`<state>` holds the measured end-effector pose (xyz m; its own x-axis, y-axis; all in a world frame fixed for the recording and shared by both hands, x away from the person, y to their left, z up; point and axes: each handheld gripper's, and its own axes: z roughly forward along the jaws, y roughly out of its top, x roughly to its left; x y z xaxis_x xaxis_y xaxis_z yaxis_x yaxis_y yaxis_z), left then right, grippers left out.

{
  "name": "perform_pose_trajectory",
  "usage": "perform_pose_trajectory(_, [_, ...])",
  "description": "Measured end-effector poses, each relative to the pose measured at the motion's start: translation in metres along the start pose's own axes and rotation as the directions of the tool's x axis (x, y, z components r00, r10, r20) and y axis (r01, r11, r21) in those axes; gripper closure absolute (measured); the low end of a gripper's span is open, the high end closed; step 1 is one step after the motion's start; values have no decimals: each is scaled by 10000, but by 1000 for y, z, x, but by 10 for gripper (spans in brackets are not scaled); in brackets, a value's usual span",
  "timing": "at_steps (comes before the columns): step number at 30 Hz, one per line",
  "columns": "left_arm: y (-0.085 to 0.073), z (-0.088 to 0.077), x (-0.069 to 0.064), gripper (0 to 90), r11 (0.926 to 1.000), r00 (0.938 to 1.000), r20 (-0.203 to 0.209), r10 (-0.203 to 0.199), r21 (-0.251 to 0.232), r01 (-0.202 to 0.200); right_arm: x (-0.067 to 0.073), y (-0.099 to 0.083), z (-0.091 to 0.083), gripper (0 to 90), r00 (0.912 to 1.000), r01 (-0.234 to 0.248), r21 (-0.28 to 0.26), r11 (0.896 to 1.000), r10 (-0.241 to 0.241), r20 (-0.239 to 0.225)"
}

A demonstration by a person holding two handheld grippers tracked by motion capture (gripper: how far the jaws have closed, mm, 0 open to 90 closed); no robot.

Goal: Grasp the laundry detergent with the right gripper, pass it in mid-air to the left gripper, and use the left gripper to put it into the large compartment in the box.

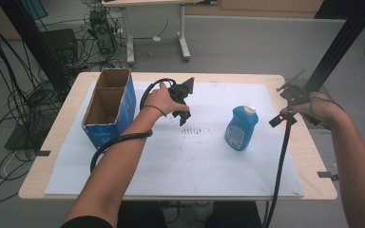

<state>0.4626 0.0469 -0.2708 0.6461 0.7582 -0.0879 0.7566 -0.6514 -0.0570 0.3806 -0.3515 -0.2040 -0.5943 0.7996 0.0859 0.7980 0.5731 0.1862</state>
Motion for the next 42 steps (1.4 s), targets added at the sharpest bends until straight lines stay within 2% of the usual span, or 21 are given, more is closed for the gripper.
perform_pose_trajectory(7, [-1, 1, 0, 80, 10000, 10000, -21, -75, 1, 75, 1, -6, -1, 94, 10000, 27, -105, 9999, -27, -30])
perform_pose_trajectory(8, [-2, 1, 0, 79, 9998, 9998, -51, -186, -36, 186, 2, -9, -2, 95, 10000, 41, -174, 9998, -42, -37])
perform_pose_trajectory(23, [-5, 4, 2, 80, 9998, 9998, 23, -204, -19, 204, 13, -27, 2, 88, 10000, 14, -326, 9995, -14, -6])
perform_pose_trajectory(42, [-3, 6, 0, 79, 9998, 9998, 96, -176, 59, 175, 23, -52, 4, 79, 9995, 182, -960, 9952, -208, -258])
